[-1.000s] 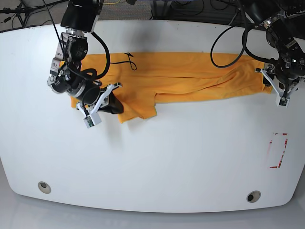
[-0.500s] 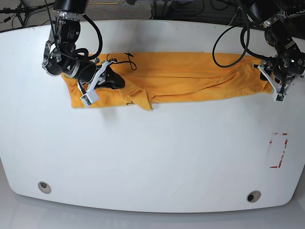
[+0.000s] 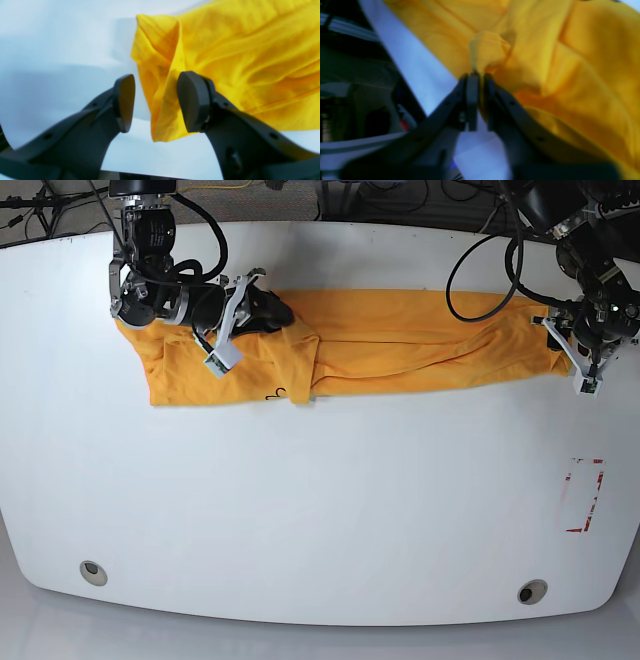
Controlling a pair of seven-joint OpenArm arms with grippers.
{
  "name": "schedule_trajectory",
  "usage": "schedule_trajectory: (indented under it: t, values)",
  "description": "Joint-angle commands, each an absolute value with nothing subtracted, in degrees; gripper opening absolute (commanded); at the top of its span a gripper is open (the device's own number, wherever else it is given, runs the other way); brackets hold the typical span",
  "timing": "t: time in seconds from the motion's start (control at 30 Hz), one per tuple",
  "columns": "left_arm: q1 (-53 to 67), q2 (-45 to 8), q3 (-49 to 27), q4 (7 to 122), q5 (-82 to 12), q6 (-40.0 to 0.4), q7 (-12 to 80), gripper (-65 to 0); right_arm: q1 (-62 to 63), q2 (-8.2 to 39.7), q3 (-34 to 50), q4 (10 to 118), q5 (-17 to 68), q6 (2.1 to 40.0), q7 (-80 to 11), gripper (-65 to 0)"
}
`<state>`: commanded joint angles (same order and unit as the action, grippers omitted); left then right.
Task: Fold the T-shirt properly
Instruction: 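Fold the held end with the right gripper back over the shirt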
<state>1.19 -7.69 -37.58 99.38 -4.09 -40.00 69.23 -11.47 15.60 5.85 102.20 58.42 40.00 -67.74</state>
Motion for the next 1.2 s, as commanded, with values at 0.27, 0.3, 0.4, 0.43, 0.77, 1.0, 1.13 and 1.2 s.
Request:
schedule_trajectory:
  t: [0.27, 0.3, 0.4, 0.43, 0.77, 1.0, 1.13, 1.2]
  values:
    - [1.2, -7.6, -37.6, 99.3, -4.1, -40.0, 69.1, -36.9, -12.2, 18.7, 5.9, 105.9, 62.1, 40.0, -67.7, 0.0]
    - [1.2, -7.6, -37.6, 99.4, -4.1, -40.0, 69.1, -36.9, -12.0, 19.3, 5.9, 106.2, 62.4, 40.0, -67.7, 0.0]
    - [1.2, -7.5, -37.6, 99.6, -4.2, -40.0, 69.1, -36.9, -11.7, 19.9, 6.3, 107.1, 62.5, 40.0, -67.6, -2.1]
    - [1.2, -7.5, -37.6, 99.6, -4.2, -40.0, 69.1, -36.9, -11.6, 20.2, 6.4, 107.2, 62.2, 40.0, -67.4, -3.8]
    - [0.8, -7.5, -38.4, 99.7, -4.6, -40.0, 69.1, -36.9, -10.7, 19.0, 8.9, 107.3, 49.0, 40.0, -65.5, -48.4]
    - [-1.6, -7.4, -42.6, 99.0, -7.7, -40.0, 69.2, -36.5, -10.8, 16.6, 8.8, 106.1, 32.0, 40.0, -60.7, -54.9]
    - [-1.9, -7.6, -43.1, 98.0, -10.2, -40.0, 69.2, -36.4, -10.5, 14.8, 8.9, 104.9, 23.7, 40.0, -58.3, -53.9]
    - [-2.1, -7.7, -43.2, 96.7, -11.6, -40.0, 69.2, -36.4, -10.4, 13.8, 8.7, 104.5, 18.8, 40.0, -56.0, -53.7]
